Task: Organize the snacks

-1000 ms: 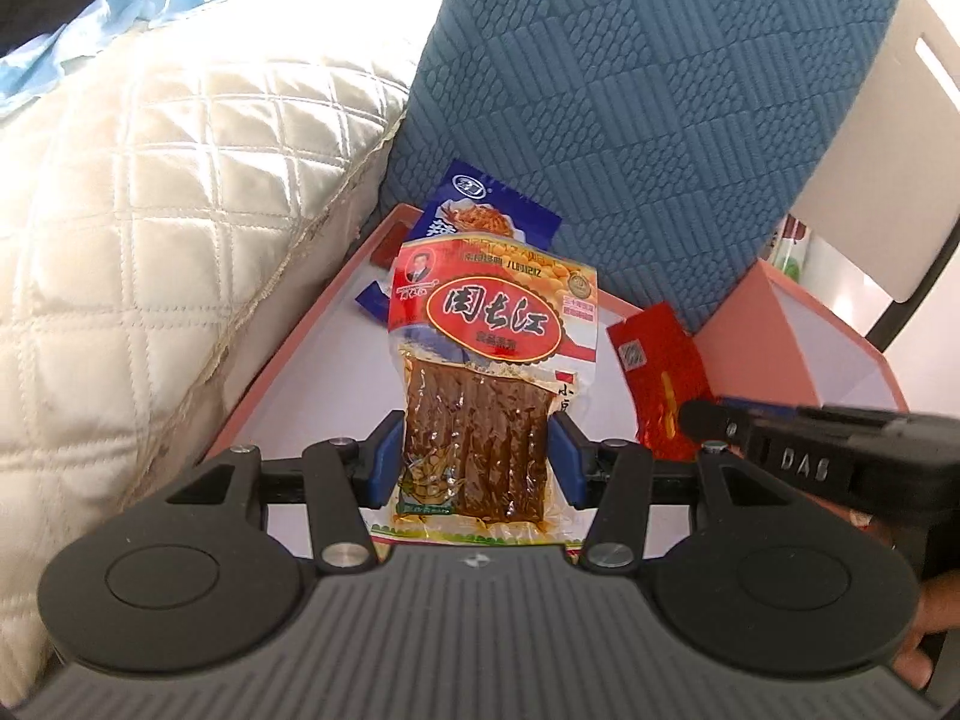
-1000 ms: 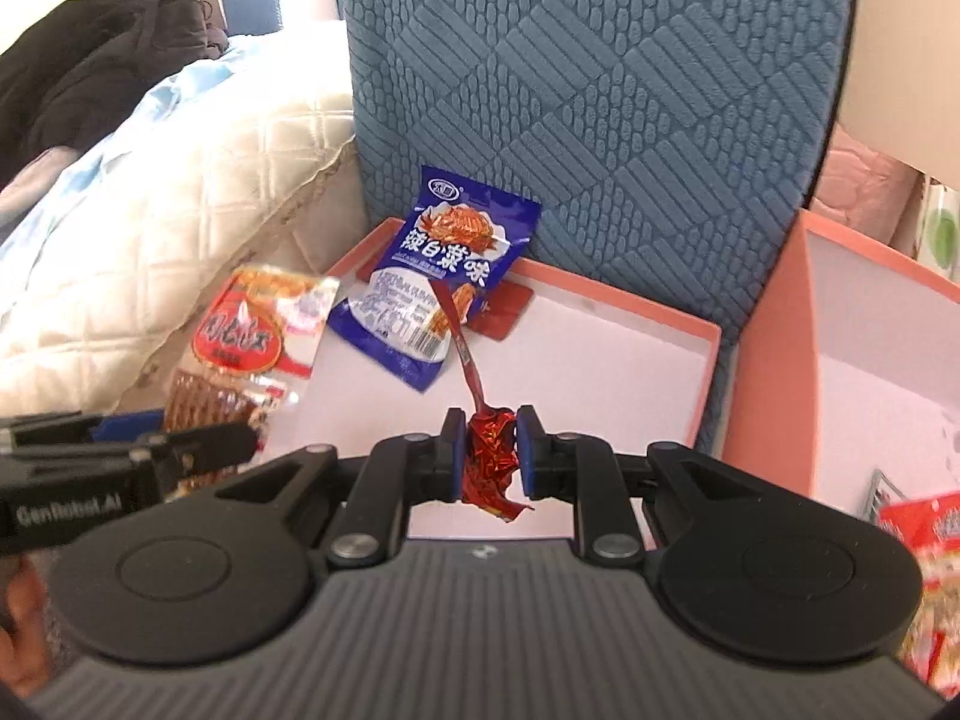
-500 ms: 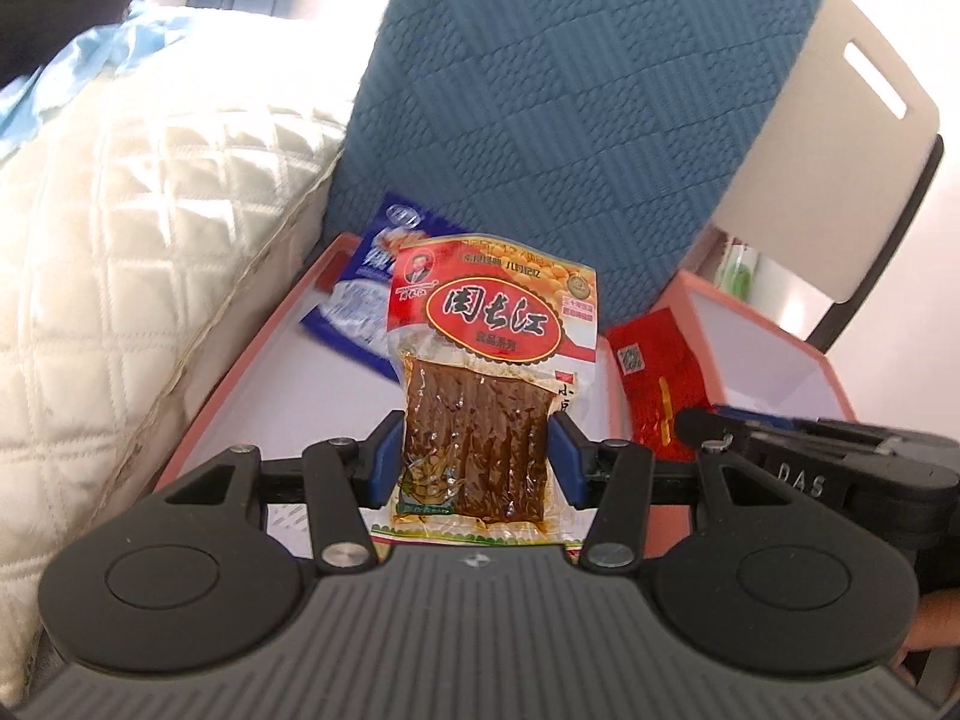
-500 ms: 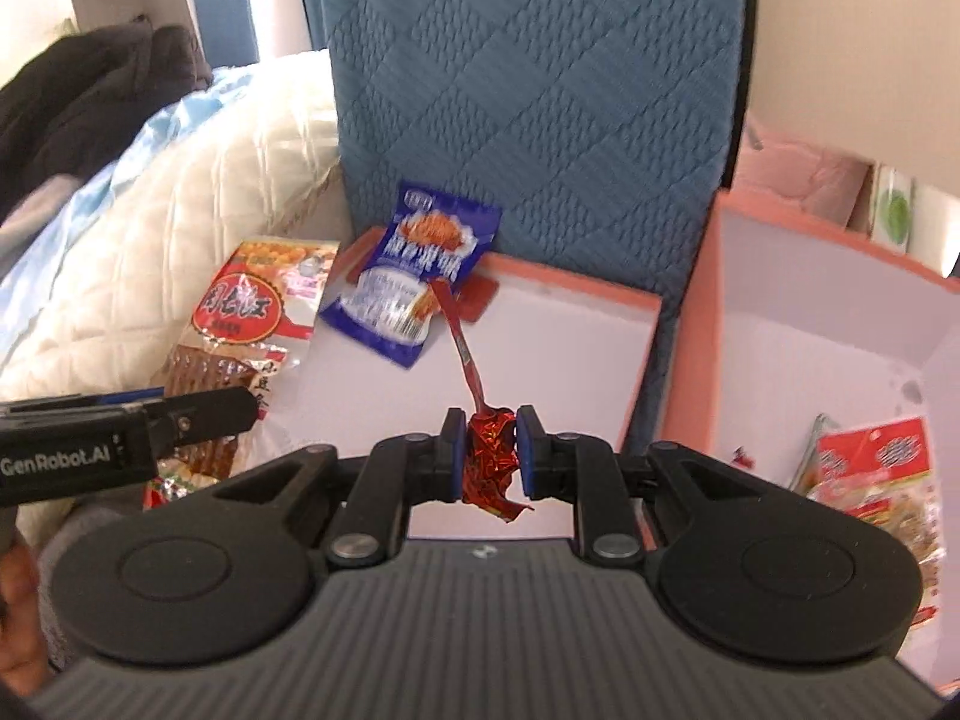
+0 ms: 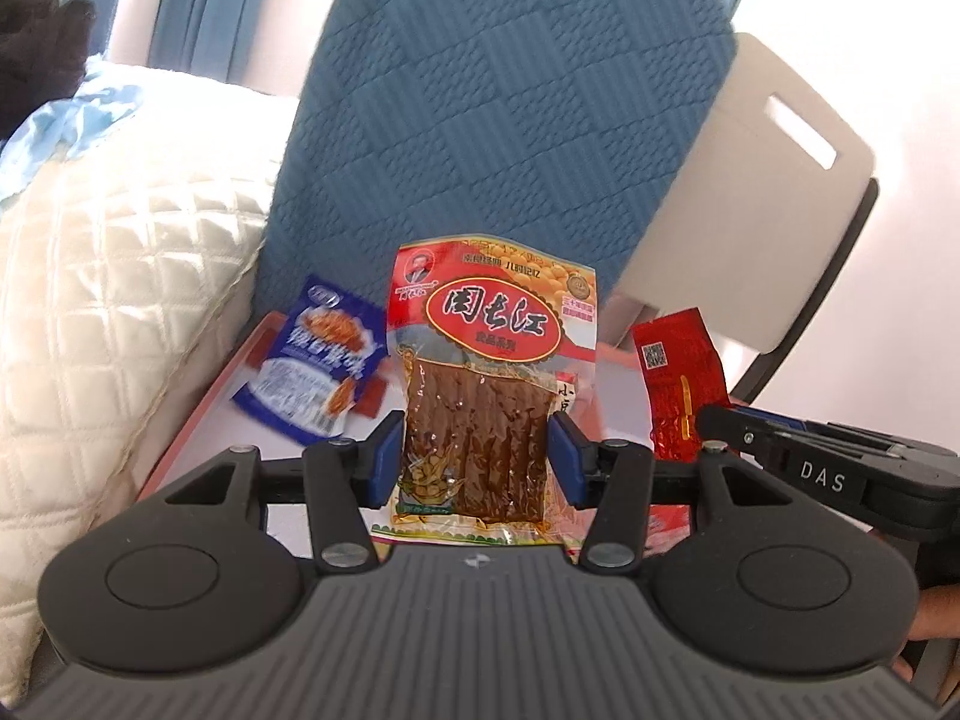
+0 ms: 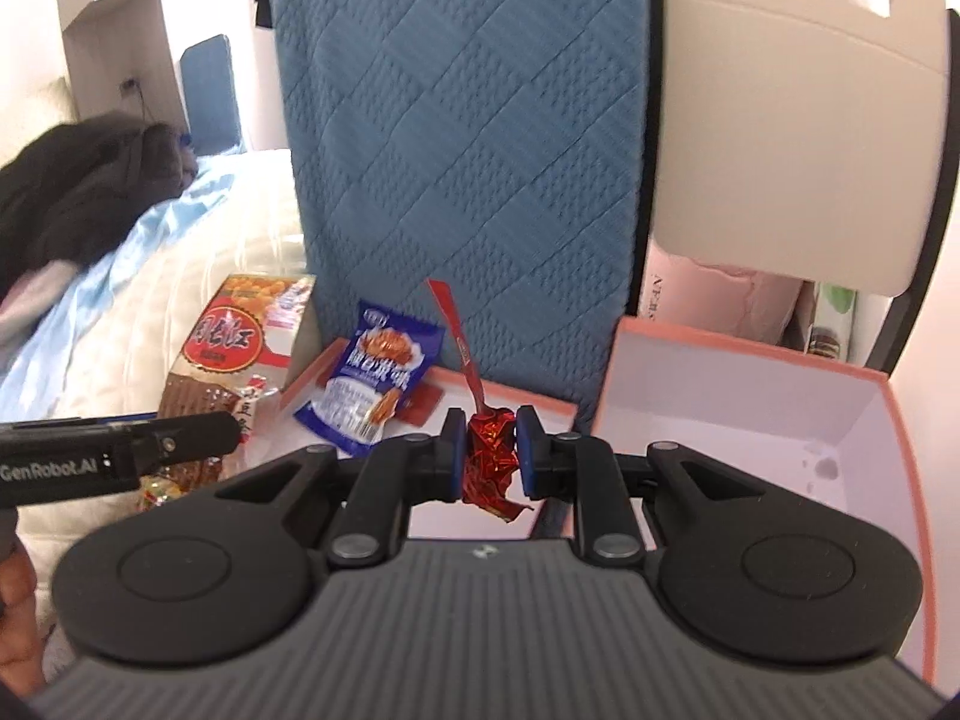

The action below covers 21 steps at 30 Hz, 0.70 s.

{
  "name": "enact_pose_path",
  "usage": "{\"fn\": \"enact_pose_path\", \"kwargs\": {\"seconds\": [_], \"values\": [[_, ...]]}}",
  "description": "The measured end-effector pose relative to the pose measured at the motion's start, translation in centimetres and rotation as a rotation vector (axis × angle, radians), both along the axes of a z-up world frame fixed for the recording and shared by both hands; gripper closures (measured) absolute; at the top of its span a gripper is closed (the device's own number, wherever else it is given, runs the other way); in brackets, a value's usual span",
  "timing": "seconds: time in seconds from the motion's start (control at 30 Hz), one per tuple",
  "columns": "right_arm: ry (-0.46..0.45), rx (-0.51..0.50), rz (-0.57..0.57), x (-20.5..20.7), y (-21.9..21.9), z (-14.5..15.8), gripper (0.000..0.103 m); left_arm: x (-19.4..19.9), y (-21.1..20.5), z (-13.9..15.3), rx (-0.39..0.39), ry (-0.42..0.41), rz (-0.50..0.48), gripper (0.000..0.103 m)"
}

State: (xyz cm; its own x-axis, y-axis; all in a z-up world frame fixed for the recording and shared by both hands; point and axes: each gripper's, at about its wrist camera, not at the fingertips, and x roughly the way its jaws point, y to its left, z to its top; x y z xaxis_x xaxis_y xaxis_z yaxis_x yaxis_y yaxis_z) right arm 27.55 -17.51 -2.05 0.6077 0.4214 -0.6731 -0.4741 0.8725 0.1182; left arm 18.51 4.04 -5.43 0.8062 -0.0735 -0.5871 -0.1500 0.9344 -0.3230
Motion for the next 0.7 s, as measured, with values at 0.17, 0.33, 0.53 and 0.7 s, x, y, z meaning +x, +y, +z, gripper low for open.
{"fn": "enact_pose_path", "kwargs": {"seconds": [0.17,0.33,0.53,0.7], "values": [[-0.034,0.018,-0.029,-0.1,-2.6,1.4,0.082,0.6,-2.5,1.2,-0.007,-0.022,-0.037,0.047],[-0.062,0.015,-0.056,-0.3,-5.4,2.3,0.082,1.4,-5.0,1.9,-0.003,-0.046,-0.081,0.047],[-0.082,0.005,-0.095,-0.2,-8.5,2.9,0.082,2.6,-7.6,2.4,0.014,-0.06,-0.118,0.047],[-0.079,-0.004,-0.122,-0.1,-10.4,2.4,0.082,3.6,-9.7,1.9,0.007,-0.052,-0.15,0.047]]}}
